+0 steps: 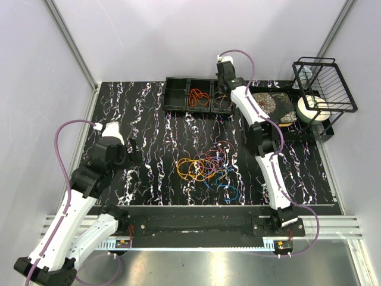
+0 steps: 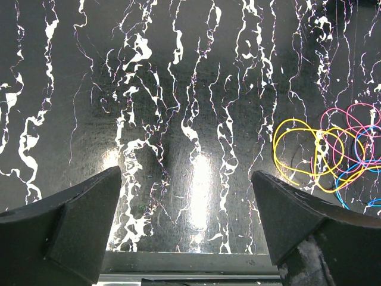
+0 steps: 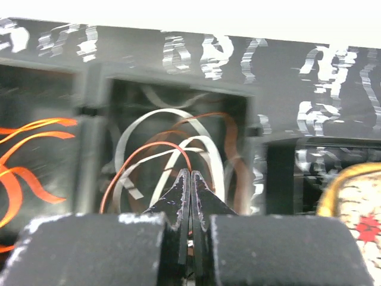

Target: Untangle the cables

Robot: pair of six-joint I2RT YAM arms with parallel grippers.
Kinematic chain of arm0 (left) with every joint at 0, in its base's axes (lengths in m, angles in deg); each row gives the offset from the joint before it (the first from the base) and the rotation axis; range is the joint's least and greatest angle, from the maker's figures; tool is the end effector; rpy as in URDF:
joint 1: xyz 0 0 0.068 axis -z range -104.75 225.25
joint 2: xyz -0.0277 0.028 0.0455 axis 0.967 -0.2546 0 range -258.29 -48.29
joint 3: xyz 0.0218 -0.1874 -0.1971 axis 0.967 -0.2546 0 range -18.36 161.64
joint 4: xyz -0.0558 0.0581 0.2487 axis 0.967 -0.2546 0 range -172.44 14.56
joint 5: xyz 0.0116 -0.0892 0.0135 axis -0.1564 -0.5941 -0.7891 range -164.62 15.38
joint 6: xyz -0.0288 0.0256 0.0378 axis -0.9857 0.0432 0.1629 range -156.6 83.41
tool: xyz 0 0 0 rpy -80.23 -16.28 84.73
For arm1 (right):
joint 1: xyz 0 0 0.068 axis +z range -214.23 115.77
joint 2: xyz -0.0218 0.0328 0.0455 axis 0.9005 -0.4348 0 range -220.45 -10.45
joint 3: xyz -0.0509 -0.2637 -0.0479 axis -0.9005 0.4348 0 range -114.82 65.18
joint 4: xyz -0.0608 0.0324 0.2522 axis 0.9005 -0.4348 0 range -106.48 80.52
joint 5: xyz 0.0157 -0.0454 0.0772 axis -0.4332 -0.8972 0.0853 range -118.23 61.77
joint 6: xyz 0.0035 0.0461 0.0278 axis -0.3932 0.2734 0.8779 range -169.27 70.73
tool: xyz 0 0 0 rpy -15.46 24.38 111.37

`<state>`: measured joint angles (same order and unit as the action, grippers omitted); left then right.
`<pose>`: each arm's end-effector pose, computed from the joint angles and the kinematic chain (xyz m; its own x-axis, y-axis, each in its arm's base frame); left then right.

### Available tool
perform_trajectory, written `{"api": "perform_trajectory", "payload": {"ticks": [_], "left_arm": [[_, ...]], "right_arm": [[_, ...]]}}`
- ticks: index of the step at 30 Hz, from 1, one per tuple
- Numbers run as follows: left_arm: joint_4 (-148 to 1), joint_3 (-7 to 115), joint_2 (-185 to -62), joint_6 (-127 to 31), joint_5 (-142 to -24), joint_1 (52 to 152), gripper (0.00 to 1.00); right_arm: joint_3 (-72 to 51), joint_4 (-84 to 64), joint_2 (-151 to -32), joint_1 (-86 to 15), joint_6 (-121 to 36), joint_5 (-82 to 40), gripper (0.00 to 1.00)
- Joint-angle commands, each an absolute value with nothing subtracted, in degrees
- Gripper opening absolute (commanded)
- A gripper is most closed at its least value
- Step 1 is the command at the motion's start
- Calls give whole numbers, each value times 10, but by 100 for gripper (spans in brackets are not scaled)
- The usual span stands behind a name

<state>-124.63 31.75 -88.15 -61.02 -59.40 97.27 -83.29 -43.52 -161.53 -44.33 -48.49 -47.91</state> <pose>0.1259 -0.0409 0.3172 -0.6017 -0.1869 -0.7765 -0.0839 0.9816 -0.1713 0.5540 0.1878 0.2257 -0.5622 -0.1898 -0.8049 -0.0587 0.9800 -0.1901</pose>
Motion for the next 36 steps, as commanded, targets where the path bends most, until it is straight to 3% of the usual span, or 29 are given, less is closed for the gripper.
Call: {"api": "perform_trajectory", "payload": {"ticks": [1,6,19,20,21,22,28,36], "left_arm": [[-1217,316,-882,-609,-598,969,94],[-1217,317,-885,-608,-597,970,94],[-1217,317,-888,-608,-599,967,94],[-1218,317,-889,-608,-599,967,94],[-1217,317,-889,-609,-599,968,94],[-1217,317,-888,-608,-599,968,94],[-1217,317,-885,-609,-600,968,94],[-1216,317,-878,-608,-603,968,94]], "right_arm": [[-844,-428,-1616,-457,-479,-512,0],[-856,-437,-1633,-465,-473,-535,0],[-888,-418,-1655,-453,-423,-436,3],[-889,-416,-1651,-452,-422,-433,8],[-889,-414,-1648,-451,-420,-431,21],[-889,-415,-1644,-451,-416,-428,27],[-878,-416,-1590,-451,-412,-422,58],[-874,-462,-1510,-447,-408,-440,74]]}}
